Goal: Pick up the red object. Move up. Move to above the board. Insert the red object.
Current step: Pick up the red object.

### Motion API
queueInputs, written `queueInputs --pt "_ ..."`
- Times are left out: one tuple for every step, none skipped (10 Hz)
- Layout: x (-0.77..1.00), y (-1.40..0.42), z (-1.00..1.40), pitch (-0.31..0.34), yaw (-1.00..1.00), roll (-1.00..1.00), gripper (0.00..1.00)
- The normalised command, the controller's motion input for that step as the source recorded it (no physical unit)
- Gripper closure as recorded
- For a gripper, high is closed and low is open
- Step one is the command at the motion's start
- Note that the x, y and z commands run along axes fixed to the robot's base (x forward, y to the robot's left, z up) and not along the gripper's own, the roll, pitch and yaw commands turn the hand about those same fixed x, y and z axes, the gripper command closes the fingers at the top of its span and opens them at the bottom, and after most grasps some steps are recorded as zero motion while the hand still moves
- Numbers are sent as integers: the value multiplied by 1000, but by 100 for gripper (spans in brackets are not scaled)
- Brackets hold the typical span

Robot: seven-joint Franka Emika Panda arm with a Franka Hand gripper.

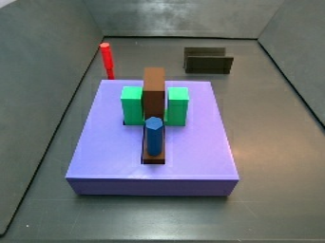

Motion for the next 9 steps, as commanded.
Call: queueInputs --pt "0 0 -43 4 0 -34 0" --pt "0 0 0 0 0 -16 0" --pt "0 -57 0 0 0 0 0" --pt "-49 -194 -26 -3 -9 -44 0" --pt "-274 -440 0 0 -6 0 0" --pt "-394 -506 0 -67 0 0 0" --pt "-391 -617 0 -74 -37 54 0" --pt "-403 -446 0 -17 -80 34 0" --pt "-543 -360 0 -50 -40 3 0"
